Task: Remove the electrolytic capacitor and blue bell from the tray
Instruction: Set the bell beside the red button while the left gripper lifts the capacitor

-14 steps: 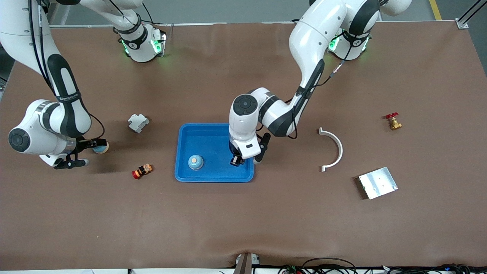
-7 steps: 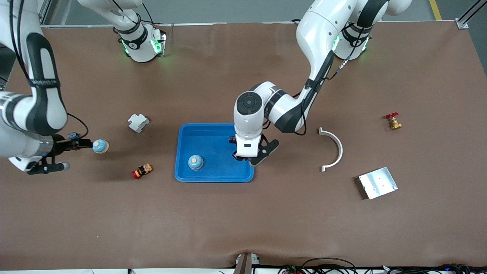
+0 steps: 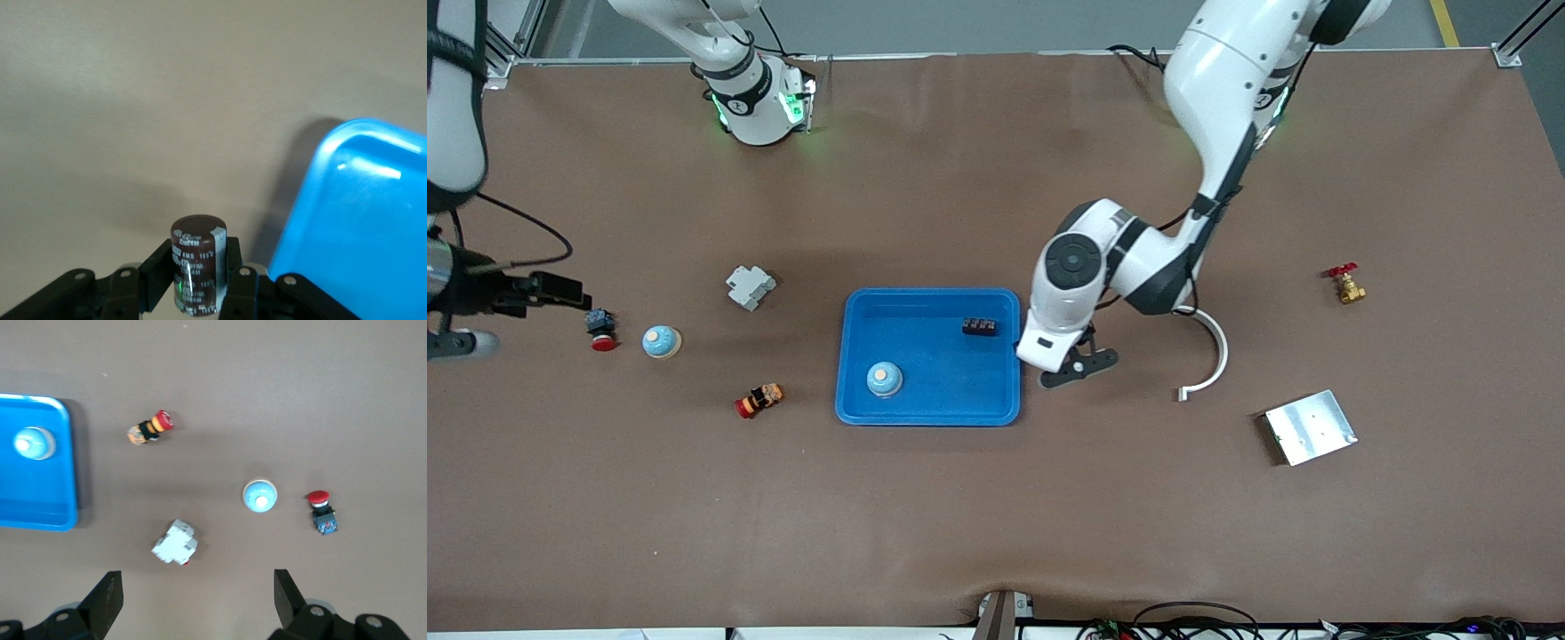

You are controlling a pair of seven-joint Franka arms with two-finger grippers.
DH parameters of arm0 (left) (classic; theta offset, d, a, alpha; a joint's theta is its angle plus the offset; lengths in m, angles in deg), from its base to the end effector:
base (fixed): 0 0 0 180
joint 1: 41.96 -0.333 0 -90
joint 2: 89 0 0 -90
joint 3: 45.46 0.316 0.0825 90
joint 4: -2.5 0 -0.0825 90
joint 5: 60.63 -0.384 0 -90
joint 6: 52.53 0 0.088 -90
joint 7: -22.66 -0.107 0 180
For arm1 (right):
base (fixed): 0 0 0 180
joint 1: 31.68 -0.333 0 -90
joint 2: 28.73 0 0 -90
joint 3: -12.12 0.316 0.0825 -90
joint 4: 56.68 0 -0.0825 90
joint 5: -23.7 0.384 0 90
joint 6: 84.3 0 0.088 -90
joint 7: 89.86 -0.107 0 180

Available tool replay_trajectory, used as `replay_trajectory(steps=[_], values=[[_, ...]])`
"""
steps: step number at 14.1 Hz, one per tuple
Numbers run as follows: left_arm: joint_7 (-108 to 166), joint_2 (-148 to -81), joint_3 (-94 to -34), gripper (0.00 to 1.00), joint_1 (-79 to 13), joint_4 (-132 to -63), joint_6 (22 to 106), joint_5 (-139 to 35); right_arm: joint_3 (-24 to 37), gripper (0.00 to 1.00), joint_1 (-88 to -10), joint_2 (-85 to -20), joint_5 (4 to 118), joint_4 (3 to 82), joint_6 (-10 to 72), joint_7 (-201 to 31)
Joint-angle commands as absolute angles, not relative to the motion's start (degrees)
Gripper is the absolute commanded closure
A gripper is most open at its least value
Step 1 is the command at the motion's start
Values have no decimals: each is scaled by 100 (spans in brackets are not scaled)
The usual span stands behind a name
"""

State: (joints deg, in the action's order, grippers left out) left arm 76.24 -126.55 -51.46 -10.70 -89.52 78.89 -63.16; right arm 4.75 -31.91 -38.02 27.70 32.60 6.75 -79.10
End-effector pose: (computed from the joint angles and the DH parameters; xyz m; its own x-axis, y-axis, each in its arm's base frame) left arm 0.5621 -0.4141 0.2501 0.9614 0.2753 -0.0023 0.2751 -0.9603 0.0467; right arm 0.5944 -0.0617 0.5391 0.9911 0.0615 -0.1183 0.0533 -0.9960 -0.0717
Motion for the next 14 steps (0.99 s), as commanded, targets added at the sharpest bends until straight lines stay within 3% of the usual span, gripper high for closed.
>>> replay_trajectory(steps=[1, 7, 14], values=[[6795, -12178, -5678, 100, -1846, -9838, 8185, -6362, 632, 0, -3089, -3446, 2748, 3200, 448, -8142], [5002, -11555, -6093, 100, -3016, -11253, 9064, -6362, 896, 0, -3124, -3366, 2678, 2936, 351, -8995], [3472, -11343, -6093, 100, -3702, -11729, 9117, -6362, 896, 0, -3281, -3305, 2151, 2901, 412, -8968]])
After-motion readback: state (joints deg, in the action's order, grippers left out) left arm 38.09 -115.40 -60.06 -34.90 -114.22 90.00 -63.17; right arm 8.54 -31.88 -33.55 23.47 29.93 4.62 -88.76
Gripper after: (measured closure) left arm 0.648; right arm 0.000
